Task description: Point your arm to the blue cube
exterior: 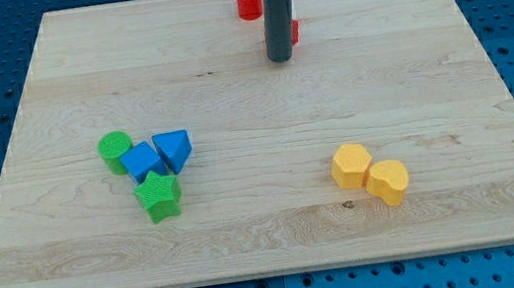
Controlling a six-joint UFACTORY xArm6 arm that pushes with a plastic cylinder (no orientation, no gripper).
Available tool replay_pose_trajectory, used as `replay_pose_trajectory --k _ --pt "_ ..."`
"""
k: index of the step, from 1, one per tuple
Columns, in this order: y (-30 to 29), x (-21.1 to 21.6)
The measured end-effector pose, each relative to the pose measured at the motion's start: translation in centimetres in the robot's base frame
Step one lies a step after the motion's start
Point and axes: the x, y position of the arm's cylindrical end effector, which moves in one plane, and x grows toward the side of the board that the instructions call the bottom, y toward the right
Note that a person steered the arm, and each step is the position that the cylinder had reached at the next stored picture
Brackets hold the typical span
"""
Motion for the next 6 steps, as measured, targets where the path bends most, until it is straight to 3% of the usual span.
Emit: replay_pose_trajectory --k 2,4,6 --pt "0.0 -4.3" --pt "-1.4 1.1" --pt "-5.6 1.5"
